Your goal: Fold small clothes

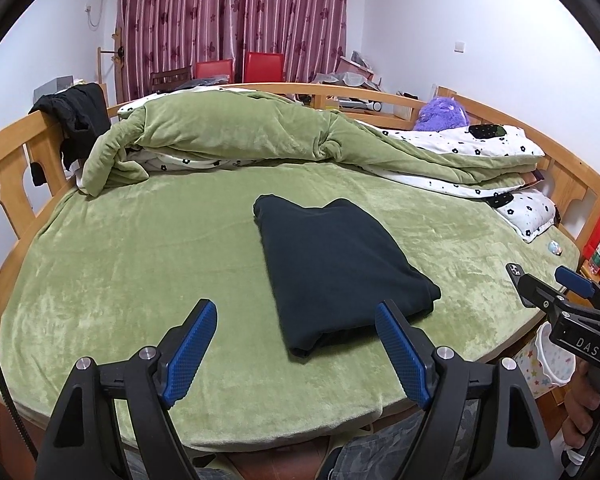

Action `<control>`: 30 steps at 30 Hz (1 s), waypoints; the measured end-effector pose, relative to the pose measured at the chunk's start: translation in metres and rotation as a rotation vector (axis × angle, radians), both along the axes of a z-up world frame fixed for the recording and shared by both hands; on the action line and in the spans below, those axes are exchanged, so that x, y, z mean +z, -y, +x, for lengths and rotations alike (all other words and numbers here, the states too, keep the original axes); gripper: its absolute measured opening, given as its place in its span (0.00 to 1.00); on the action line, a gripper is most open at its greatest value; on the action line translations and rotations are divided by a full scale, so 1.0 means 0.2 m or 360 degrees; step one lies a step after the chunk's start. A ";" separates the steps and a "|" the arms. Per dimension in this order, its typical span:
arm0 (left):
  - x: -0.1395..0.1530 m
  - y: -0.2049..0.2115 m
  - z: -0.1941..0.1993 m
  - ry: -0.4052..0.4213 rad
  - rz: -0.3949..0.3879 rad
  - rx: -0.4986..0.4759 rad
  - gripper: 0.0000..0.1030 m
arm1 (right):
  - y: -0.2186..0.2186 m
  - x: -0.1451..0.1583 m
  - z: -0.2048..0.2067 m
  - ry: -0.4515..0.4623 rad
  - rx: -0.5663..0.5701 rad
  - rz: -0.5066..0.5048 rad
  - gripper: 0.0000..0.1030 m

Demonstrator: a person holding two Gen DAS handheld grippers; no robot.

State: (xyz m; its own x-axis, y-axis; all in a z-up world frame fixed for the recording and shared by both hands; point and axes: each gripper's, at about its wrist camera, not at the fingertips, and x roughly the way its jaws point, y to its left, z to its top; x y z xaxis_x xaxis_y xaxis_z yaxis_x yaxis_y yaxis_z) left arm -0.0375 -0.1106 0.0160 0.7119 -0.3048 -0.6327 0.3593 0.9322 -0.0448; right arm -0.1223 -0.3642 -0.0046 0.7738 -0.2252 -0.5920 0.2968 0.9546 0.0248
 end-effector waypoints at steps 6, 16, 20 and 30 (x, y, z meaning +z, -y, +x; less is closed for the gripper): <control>0.00 0.00 -0.01 -0.0011 0.0004 -0.0001 0.78 | 0.01 0.00 -0.01 0.0000 0.0000 0.0002 0.88; 0.00 0.00 -0.01 -0.0011 0.0001 0.0003 0.78 | 0.01 0.00 -0.01 0.0000 -0.0001 0.0002 0.88; -0.01 0.00 -0.01 -0.0015 0.0002 0.0008 0.78 | 0.01 0.00 -0.01 -0.0002 0.0003 0.0003 0.88; 0.00 -0.01 0.00 -0.0013 0.0003 0.0009 0.78 | 0.00 -0.02 -0.05 -0.0010 0.0009 -0.0001 0.88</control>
